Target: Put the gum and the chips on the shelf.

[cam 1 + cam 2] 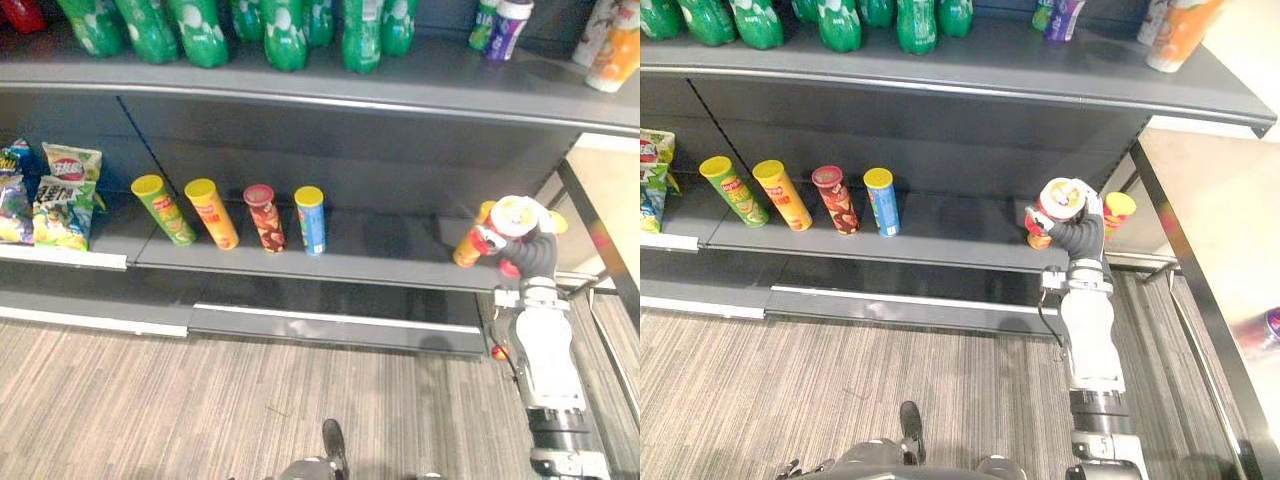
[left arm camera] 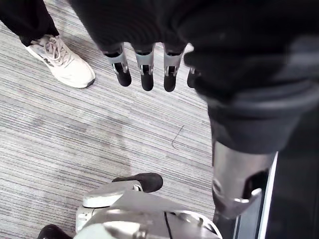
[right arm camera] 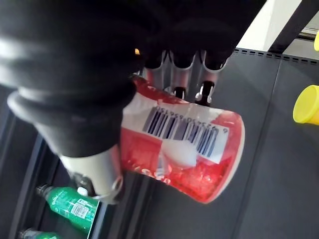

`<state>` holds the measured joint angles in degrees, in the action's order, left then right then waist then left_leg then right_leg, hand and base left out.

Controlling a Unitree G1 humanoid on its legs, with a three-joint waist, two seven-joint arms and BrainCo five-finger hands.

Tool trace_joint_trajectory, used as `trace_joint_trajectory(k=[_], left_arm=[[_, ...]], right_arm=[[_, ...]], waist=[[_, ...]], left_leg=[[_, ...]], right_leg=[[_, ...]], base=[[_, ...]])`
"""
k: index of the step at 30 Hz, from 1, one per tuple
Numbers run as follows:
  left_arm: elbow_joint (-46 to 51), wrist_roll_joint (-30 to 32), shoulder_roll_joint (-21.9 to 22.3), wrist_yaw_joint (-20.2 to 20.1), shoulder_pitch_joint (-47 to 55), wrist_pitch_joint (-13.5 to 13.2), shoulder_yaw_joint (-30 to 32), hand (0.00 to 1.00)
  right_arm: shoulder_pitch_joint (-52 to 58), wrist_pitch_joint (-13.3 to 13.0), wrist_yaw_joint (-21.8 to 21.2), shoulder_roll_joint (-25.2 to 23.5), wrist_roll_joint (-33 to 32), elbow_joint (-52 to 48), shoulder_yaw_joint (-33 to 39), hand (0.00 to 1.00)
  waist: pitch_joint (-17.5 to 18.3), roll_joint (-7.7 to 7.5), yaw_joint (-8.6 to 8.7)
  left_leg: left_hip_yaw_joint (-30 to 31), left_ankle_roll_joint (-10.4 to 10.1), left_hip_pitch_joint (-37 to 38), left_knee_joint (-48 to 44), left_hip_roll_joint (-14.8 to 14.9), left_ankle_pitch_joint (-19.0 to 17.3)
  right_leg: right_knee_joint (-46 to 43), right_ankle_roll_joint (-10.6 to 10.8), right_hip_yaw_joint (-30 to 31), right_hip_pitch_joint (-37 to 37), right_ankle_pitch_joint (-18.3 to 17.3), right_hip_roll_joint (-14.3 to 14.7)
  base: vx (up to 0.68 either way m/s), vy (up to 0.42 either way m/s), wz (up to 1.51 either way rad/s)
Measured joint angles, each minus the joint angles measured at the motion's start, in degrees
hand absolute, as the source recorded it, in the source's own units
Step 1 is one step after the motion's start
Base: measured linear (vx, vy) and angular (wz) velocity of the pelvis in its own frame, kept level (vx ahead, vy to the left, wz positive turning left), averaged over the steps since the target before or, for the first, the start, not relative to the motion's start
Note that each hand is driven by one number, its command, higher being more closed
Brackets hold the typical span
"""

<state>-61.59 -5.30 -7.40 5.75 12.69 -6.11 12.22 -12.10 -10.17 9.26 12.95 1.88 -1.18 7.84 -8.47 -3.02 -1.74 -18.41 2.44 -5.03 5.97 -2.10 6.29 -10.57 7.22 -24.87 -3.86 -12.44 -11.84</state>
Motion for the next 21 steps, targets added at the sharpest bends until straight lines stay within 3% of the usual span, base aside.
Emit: trace_joint_trajectory(k=[7, 11, 15, 18, 21], left_arm=[[0.1, -0.1, 0.0, 0.0, -0.3, 0.1, 1.5, 0.00], [0.1, -0.1, 0.0, 0.0, -0.1, 0.1, 1.5, 0.00], [0.1, -0.1, 0.1, -0.3, 0.4, 0.1, 1.4, 0.00], [0.1, -0.2, 0.2, -0.5, 0.9, 0.1, 1.0, 0.00], [0.3, -0.3, 0.4, -0.6, 0.5, 0.1, 1.0, 0.00]], right_arm=[[-8.8, 0.0, -1.0, 2.1, -0.8, 4.5, -6.0, 1.00], [-15.3, 1.2, -1.1, 2.8, -2.3, 11.5, -6.7, 1.00], [-25.1, 2.4, -0.6, 5.4, -4.5, 19.1, -7.3, 1.00], [-26.6, 1.8, -1.1, 6.4, -4.5, 20.0, -9.8, 1.00], [-29.7, 4.2, -1.1, 6.4, -4.6, 22.7, -10.7, 1.00]], waist=[[0.1, -0.53, -0.52], [-0.1, -0.78, -2.07], [-0.8, -1.09, -3.07], [-1.0, -0.58, -2.95], [-1.2, -0.21, -2.93]], left_leg=[[0.1, 0.0, 0.3, 0.0, 0.7, 0.2], [0.3, 1.1, 1.1, 0.0, 0.2, 0.1], [0.4, 0.7, 2.3, 0.1, 0.3, -0.5], [0.2, 0.9, 2.3, 0.1, 1.7, 0.1], [0.3, 0.1, 2.0, 0.1, 3.0, 0.5]], right_leg=[[2.5, 0.2, -0.5, -1.6, 0.9, 1.1], [2.6, 0.8, -0.7, -2.8, 1.5, 0.9], [2.8, 0.7, -0.8, -3.9, 1.6, 1.0], [3.0, -1.5, 0.1, -3.8, 3.3, 2.4], [3.7, -2.2, 0.3, -3.7, 4.0, 3.8]], base=[[0.03, -0.055, 0.01], [0.10, -0.043, 0.03], [0.08, -0.059, -0.01], [0.02, -0.057, -0.11], [-0.05, -0.055, -0.04]])
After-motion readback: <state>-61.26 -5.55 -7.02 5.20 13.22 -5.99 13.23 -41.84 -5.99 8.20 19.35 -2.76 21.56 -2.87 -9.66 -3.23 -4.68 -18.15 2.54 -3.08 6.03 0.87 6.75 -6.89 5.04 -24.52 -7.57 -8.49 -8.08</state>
